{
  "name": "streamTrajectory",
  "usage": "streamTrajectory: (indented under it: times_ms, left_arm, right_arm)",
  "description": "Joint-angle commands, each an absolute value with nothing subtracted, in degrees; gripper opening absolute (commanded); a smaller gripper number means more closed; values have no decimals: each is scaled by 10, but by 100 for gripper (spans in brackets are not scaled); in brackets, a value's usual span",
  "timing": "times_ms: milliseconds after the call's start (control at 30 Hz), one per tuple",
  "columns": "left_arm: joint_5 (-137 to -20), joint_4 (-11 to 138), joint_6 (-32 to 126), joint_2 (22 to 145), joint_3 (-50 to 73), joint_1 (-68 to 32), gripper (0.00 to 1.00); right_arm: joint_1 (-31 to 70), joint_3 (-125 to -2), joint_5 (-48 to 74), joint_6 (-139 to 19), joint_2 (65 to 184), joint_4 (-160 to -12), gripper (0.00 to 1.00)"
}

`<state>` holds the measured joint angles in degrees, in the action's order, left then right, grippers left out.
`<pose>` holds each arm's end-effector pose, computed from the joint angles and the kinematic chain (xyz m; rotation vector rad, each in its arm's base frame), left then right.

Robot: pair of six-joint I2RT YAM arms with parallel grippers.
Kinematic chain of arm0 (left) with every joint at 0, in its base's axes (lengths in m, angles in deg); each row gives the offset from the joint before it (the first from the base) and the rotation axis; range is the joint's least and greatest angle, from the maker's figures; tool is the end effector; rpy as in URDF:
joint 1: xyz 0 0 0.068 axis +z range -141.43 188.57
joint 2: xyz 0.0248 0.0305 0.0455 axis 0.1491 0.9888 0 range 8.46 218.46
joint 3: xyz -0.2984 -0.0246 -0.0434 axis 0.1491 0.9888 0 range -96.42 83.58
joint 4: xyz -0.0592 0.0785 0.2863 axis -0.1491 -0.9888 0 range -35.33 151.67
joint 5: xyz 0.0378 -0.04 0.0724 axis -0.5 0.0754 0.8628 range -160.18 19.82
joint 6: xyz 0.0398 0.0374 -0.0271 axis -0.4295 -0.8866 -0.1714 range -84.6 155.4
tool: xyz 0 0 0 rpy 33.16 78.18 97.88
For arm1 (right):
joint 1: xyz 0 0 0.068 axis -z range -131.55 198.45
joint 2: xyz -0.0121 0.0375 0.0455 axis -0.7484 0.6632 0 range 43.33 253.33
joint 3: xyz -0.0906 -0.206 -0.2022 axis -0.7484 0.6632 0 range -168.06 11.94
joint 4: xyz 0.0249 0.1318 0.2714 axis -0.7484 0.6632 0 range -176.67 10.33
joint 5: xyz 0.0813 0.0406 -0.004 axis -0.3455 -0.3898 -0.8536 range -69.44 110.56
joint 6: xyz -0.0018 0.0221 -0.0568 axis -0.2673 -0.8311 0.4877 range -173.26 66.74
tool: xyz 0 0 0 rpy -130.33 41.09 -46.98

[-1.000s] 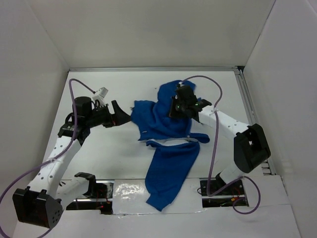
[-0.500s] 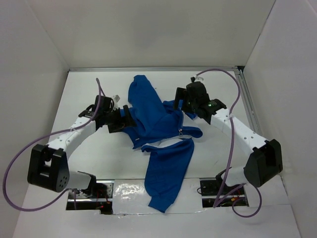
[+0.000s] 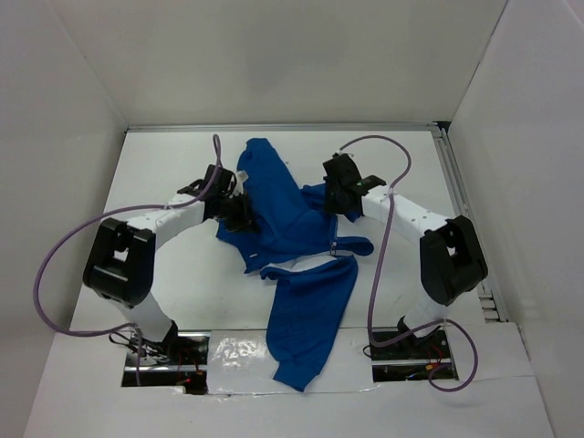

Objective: Zip up the jacket

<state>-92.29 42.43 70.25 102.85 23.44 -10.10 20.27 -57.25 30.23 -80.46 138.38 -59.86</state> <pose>0.3583 -0.1393 0.2010 -0.2011 2.6136 -0.8448 0.3597 0.1840 0.2404 0.0496 2.4822 0.2040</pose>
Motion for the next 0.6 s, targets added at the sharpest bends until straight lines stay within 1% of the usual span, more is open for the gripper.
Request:
streamTrajectory:
  times_ms: [0, 33, 67, 133, 167, 233, 267, 300, 333, 367, 467, 567]
  left_arm:
    - [-937, 452, 686, 1071, 164, -116, 0]
    - [-937, 449, 683, 1074, 150, -119, 0]
    - [-935, 447, 678, 1070, 141, -126, 0]
    - [-905, 446, 677, 1024, 133, -136, 0]
    - [-894, 451, 670, 969, 138, -141, 0]
    - [-862, 460, 670, 907, 152, -144, 0]
    - [-854, 463, 665, 840, 157, -145, 0]
    - [-833, 465, 662, 807, 162, -145, 0]
    - [-826, 465, 662, 777, 161, -146, 0]
    - [-821, 458, 661, 724, 157, -147, 0]
    - [-798, 436, 648, 652, 121, -147, 0]
    - [-770, 420, 636, 619, 65, -147, 0]
  right_arm:
    - [211, -565, 326, -812, 1337, -614, 7]
    - [213, -570, 339, -816, 1325, -609, 0]
    - [210, -577, 353, -818, 1291, -600, 0]
    - [210, -578, 386, -822, 1249, -604, 0]
    - [212, -575, 396, -827, 1199, -606, 0]
    - [214, -571, 423, -831, 1146, -613, 0]
    - [215, -566, 431, -829, 1090, -614, 0]
    - [216, -565, 439, -825, 1063, -618, 0]
    - [215, -564, 439, -817, 1035, -622, 0]
    - [216, -569, 434, -807, 982, -630, 0]
    - [216, -605, 432, -786, 907, -629, 0]
    - [216, -665, 453, -771, 869, -620, 0]
